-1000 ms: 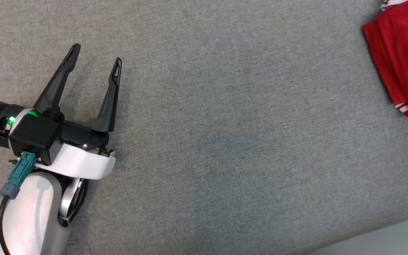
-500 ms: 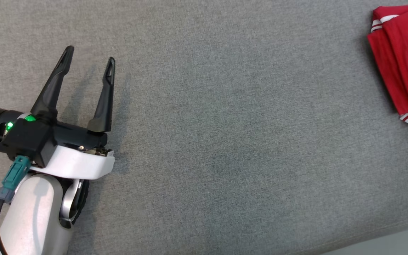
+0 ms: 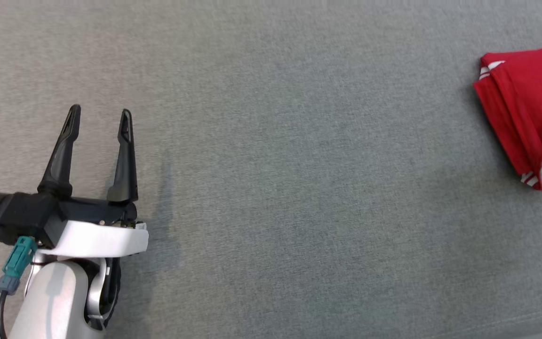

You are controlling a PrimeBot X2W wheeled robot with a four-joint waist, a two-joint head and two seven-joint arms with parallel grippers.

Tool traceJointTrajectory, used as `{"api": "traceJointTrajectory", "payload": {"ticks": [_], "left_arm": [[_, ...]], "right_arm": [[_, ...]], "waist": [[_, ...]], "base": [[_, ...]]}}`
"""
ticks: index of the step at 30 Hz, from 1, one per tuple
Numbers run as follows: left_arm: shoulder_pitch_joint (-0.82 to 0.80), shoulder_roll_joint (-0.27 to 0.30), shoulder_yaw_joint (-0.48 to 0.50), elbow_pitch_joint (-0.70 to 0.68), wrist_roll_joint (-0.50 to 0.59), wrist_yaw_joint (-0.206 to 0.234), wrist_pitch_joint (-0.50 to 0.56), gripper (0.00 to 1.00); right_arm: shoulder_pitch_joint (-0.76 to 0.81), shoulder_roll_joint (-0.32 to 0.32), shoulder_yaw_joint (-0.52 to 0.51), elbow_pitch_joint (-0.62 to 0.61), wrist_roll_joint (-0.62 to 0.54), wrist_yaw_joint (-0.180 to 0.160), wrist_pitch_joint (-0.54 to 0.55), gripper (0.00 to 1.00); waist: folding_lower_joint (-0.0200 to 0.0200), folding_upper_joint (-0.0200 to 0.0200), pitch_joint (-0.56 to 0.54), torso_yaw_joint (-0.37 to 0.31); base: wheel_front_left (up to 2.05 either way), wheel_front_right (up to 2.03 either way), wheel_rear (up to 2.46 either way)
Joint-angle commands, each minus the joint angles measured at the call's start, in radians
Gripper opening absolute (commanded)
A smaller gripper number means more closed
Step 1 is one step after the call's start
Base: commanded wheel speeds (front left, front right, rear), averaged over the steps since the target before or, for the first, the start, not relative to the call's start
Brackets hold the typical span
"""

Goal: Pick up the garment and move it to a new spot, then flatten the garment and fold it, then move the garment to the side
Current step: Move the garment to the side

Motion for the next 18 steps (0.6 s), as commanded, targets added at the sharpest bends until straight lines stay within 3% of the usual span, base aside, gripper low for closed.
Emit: {"api": "traceJointTrajectory", "payload": {"ticks": [1,7,18], "left_arm": [[0.015,-0.003,0.006,0.004,-0.007,0.009,-0.010,1.00],[0.066,-0.012,0.010,0.036,-0.013,0.022,-0.023,1.00],[0.164,-0.014,-0.003,0.087,-0.017,0.027,-0.032,1.00]], "right_arm": [[0.046,0.032,0.003,-0.058,-0.008,0.000,0.021,1.00],[0.184,0.146,0.032,-0.219,-0.043,0.000,0.098,1.00],[0.388,0.211,0.048,-0.270,-0.050,0.000,0.146,1.00]], "waist": [[0.0000,0.0000,-0.041,0.040],[0.0000,0.0000,-0.122,0.097],[0.0000,0.0000,-0.262,0.149]], "base": [[0.00,0.00,0.00],[0.00,0.00,0.00],[0.00,0.00,0.00]]}}
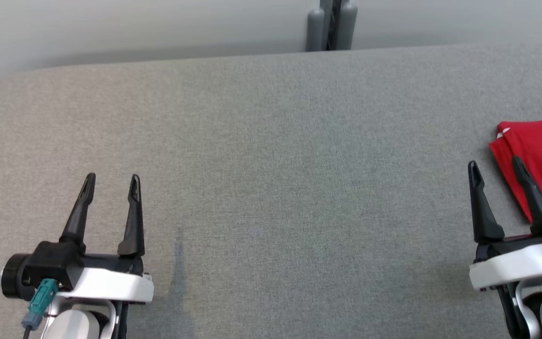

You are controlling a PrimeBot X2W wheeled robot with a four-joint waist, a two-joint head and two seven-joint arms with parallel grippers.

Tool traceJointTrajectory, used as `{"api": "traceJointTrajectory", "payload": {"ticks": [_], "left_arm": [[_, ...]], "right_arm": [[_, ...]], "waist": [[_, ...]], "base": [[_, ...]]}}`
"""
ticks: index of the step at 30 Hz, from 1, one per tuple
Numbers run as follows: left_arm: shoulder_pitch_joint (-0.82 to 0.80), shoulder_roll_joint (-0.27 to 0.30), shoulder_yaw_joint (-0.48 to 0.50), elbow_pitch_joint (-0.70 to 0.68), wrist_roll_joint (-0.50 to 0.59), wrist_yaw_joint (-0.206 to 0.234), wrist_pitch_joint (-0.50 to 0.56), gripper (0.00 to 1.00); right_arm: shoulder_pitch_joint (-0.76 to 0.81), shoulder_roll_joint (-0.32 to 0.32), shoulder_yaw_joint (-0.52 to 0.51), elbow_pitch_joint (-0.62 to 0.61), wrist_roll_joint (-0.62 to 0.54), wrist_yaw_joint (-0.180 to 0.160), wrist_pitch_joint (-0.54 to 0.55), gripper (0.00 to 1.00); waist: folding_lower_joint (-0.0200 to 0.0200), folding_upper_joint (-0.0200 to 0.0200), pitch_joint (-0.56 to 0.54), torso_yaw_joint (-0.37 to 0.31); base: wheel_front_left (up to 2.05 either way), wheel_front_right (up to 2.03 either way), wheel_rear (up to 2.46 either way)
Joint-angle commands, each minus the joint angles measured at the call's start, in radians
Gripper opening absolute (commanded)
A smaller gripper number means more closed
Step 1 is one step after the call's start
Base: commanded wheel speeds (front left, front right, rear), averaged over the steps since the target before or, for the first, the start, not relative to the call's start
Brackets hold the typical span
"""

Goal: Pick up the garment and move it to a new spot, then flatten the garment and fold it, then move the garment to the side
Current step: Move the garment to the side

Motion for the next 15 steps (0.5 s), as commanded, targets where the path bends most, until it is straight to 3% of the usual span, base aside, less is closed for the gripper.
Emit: {"api": "traceJointTrajectory", "payload": {"ticks": [1,15], "left_arm": [[0.019,0.004,-0.002,0.007,-0.004,0.001,0.001,1.00],[0.099,0.017,-0.026,0.026,-0.020,-0.004,0.033,1.00]], "right_arm": [[0.028,0.003,-0.008,-0.007,0.007,0.000,0.007,1.00],[0.171,0.023,-0.044,-0.090,0.008,0.000,0.052,1.00]], "waist": [[0.0000,0.0000,-0.041,0.015],[0.0000,0.0000,-0.144,0.017]], "base": [[0.00,0.00,0.00],[0.00,0.00,0.00]]}}
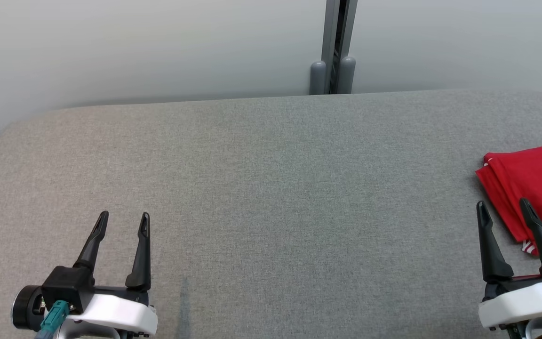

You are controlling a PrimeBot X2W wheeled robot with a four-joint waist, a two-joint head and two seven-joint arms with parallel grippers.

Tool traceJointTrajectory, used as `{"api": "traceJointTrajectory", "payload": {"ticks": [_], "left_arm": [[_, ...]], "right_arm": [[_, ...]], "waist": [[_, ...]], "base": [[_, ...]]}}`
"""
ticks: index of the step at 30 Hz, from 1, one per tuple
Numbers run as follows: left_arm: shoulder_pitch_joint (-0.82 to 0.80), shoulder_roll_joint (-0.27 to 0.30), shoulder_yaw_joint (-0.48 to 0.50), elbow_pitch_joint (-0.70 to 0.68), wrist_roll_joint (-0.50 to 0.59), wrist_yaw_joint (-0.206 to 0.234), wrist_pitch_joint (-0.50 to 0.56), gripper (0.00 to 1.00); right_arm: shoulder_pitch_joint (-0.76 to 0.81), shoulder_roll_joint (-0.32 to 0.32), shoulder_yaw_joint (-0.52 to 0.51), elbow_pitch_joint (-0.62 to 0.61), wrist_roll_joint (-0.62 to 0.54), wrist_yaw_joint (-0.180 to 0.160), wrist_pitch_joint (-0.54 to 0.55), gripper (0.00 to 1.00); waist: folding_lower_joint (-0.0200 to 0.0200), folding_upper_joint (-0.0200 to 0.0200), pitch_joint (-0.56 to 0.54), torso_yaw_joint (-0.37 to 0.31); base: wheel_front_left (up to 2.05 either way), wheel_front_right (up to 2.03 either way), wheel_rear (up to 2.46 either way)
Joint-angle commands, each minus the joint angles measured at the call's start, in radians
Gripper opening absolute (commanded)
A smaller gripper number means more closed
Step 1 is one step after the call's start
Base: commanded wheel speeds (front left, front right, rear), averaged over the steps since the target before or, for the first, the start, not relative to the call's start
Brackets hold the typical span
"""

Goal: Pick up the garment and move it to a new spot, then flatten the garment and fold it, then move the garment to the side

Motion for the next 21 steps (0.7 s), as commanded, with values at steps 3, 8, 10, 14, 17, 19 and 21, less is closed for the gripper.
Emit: {"api": "traceJointTrajectory", "payload": {"ticks": [3,8,10,14,17,19,21], "left_arm": [[0.012,0.006,0.002,0.002,-0.011,0.000,0.003,1.00],[0.022,0.009,0.003,0.004,-0.019,0.006,0.008,1.00],[0.023,0.012,0.004,0.004,-0.021,0.008,0.009,1.00],[0.021,0.015,0.007,0.007,-0.023,0.011,0.009,1.00],[0.022,0.017,0.009,0.012,-0.027,0.015,0.010,1.00],[0.022,0.018,0.008,0.014,-0.029,0.017,0.009,1.00],[0.023,0.018,0.007,0.015,-0.032,0.018,0.010,1.00]], "right_arm": [[0.025,0.002,-0.004,-0.020,0.019,0.000,0.010,1.00],[0.040,0.005,0.005,-0.040,0.031,0.000,0.019,1.00],[0.043,0.005,0.007,-0.046,0.034,0.000,0.022,1.00],[0.042,0.005,0.010,-0.053,0.036,0.000,0.025,1.00],[0.045,0.006,0.012,-0.054,0.046,0.000,0.024,1.00],[0.046,0.006,0.013,-0.055,0.048,0.000,0.023,1.00],[0.048,0.006,0.014,-0.055,0.053,0.000,0.023,1.00]], "waist": [[0.0000,0.0000,-0.013,0.001],[0.0000,0.0000,-0.019,-0.001],[0.0000,0.0000,-0.019,-0.002],[0.0000,0.0000,-0.015,-0.004],[0.0000,0.0000,-0.014,-0.005],[0.0000,0.0000,-0.014,-0.005],[0.0000,0.0000,-0.015,-0.005]], "base": [[0.00,0.00,0.00],[0.00,0.00,0.00],[0.00,0.00,0.00],[0.00,0.00,0.00],[0.00,0.00,0.00],[0.00,0.00,0.00],[0.00,0.00,0.00]]}}
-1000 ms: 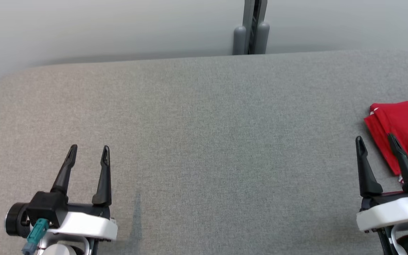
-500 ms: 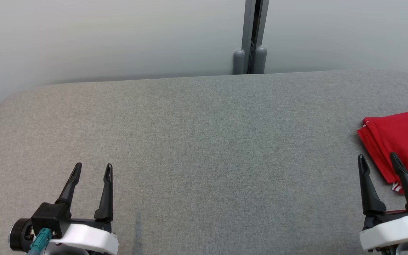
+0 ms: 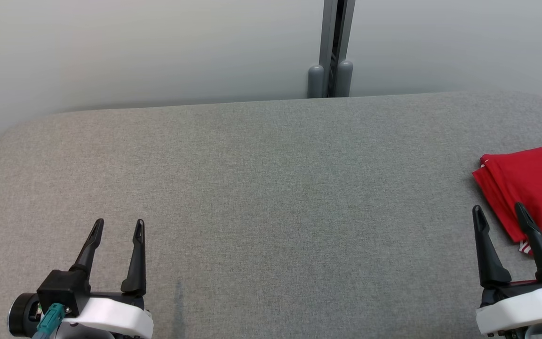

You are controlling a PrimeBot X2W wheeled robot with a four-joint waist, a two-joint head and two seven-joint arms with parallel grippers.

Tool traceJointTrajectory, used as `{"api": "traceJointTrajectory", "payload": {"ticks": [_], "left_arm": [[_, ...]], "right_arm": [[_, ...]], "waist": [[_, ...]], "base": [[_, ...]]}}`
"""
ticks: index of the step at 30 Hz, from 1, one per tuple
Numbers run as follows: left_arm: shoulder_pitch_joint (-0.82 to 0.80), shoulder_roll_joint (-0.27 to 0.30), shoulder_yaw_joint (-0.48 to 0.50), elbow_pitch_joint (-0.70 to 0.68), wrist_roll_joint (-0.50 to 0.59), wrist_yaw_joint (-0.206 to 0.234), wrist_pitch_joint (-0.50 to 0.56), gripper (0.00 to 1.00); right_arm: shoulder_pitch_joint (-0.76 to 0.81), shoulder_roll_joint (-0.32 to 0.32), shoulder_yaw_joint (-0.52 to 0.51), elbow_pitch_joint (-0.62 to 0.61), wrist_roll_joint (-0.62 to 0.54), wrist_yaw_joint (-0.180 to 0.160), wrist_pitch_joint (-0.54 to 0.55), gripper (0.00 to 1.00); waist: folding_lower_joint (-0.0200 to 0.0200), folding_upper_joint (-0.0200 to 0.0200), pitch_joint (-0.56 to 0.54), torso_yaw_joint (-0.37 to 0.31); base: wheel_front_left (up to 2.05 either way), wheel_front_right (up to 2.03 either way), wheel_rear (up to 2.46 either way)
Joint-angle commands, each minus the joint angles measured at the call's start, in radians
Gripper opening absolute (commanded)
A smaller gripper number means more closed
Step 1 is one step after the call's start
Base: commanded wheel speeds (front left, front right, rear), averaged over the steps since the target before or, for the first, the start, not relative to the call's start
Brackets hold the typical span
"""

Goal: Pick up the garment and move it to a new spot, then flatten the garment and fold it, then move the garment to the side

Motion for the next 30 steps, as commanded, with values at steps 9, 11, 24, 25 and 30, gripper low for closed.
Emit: {"api": "traceJointTrajectory", "payload": {"ticks": [9,11,24,25,30], "left_arm": [[0.006,0.011,-0.004,0.003,-0.013,0.009,0.006,1.00],[0.004,0.011,-0.006,0.004,-0.013,0.010,0.006,1.00],[0.018,-0.004,-0.022,0.025,-0.021,0.013,0.008,0.00],[0.020,-0.006,-0.024,0.021,-0.039,0.011,0.007,0.00],[0.022,-0.017,-0.031,0.017,-0.128,-0.005,0.002,0.00]], "right_arm": [[0.012,-0.001,-0.005,-0.003,0.013,0.000,0.001,1.00],[0.012,-0.001,-0.006,0.000,0.013,0.000,0.001,1.00],[0.011,0.008,-0.006,0.039,0.032,0.000,0.005,0.00],[0.009,0.006,-0.013,0.045,0.053,0.000,0.013,0.00],[-0.003,-0.010,-0.048,0.078,0.162,0.000,0.059,0.00]], "waist": [[0.0000,-0.0001,-0.001,-0.001],[0.0000,-0.0001,-0.001,0.000],[0.0000,-0.0001,0.000,0.004],[0.0000,-0.0001,0.000,0.004],[0.0000,-0.0001,-0.002,0.004]], "base": [[0.00,0.00,0.00],[0.00,0.00,0.00],[0.00,0.00,0.00],[0.00,0.00,0.00],[0.00,0.00,0.00]]}}
